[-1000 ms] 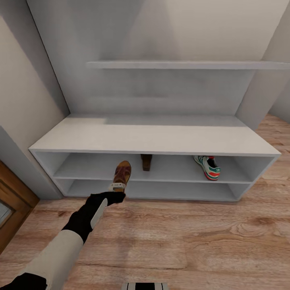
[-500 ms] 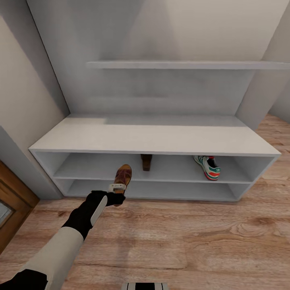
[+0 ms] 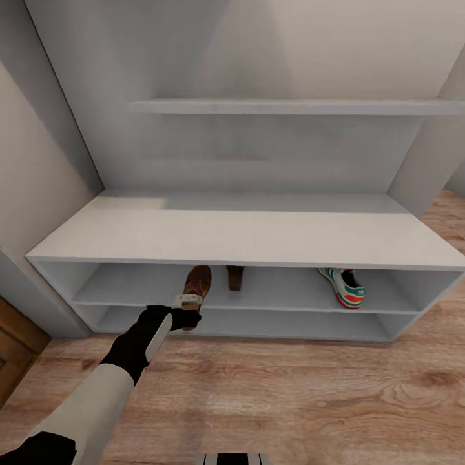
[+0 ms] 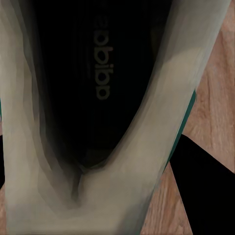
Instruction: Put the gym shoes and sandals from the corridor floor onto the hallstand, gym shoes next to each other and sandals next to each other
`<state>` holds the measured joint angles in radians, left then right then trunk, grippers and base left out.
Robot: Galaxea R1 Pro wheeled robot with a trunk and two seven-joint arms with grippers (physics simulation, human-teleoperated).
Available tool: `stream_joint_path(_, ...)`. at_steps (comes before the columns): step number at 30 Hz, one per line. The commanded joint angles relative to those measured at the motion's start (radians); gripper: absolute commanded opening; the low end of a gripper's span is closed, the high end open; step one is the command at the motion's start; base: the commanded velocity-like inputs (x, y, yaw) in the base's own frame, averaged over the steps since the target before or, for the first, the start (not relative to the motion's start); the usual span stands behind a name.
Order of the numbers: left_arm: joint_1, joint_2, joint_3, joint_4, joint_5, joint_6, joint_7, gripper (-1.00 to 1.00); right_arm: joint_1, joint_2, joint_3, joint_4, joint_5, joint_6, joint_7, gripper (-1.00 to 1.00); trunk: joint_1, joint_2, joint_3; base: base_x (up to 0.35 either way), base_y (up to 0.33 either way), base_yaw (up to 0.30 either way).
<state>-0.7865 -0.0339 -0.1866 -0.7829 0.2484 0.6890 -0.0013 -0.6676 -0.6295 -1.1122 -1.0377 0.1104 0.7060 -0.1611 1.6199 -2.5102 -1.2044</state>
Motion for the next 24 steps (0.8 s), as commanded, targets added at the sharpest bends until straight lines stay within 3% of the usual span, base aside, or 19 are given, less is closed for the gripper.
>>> stream_joint_path(1,0.0,0.0,-0.001,-0.001,0.002,0.004,0.0,-1.0,-0.001,0.0,-0.001,-0.001,0.011,0.006,0.003,-1.0,0.0,0.0,-0.001,0.285,0.0,0.0)
stream_joint_path(11,0.0,0.0,0.0,-0.001,0.002,0.004,0.0,-1.0,-0.001,0.0,-0.001,-0.001,0.011,0.006,0.003,-1.0,0.0,0.0,-0.001,0.294,-0.076,0.0)
stream_joint_path(24,0.0,0.0,-0.001,-0.001,0.001,0.004,0.0,-1.0,-0.001,0.0,-0.001,-0.001,0.011,0.006,0.003,-1.0,0.0,0.0,-0.001,0.04,-0.016,0.0)
